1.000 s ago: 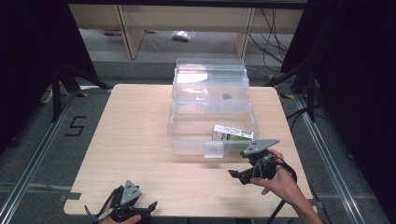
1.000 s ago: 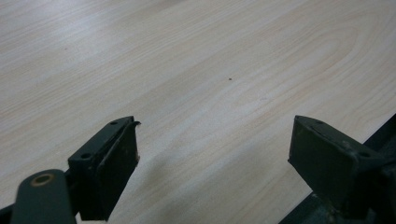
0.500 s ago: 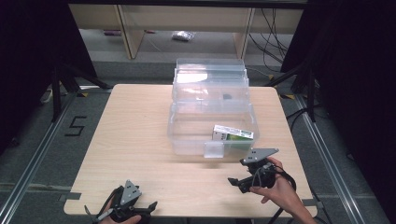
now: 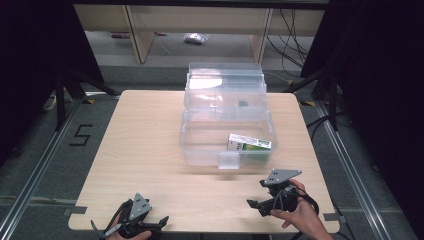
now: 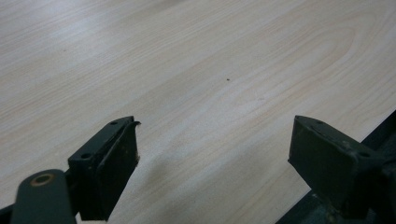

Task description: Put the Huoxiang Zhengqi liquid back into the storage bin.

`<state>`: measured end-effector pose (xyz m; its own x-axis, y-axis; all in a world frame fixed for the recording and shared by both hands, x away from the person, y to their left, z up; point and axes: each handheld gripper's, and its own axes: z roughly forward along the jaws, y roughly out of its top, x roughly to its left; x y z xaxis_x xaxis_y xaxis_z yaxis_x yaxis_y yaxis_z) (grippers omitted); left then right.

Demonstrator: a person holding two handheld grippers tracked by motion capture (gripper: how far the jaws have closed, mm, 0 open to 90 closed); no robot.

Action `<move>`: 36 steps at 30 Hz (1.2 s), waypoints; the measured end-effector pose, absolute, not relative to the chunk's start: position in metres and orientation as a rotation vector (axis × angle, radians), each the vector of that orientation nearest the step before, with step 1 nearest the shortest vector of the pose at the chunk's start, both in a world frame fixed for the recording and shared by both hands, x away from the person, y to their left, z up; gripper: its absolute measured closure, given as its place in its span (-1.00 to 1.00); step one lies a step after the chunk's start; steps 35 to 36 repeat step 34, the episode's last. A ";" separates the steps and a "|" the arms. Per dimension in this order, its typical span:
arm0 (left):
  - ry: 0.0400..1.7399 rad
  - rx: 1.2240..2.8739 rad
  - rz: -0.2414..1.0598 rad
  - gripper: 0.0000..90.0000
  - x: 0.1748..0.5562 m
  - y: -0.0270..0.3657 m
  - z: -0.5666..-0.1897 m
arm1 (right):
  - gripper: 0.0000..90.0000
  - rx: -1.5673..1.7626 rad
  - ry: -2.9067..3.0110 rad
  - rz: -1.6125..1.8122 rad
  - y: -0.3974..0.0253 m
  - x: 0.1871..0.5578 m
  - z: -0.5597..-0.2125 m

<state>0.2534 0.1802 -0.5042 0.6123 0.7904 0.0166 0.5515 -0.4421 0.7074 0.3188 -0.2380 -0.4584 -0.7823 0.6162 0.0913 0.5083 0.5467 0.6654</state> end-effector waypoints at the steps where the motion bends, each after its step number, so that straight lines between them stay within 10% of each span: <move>1: 1.054 2.156 0.456 -0.67 0.253 0.180 -0.504 | -0.57 0.968 2.623 1.052 -0.238 0.318 -0.461; 36: 1.046 2.162 0.457 -0.67 0.254 0.180 -0.505 | -0.62 0.960 2.638 0.944 -0.245 0.305 -0.482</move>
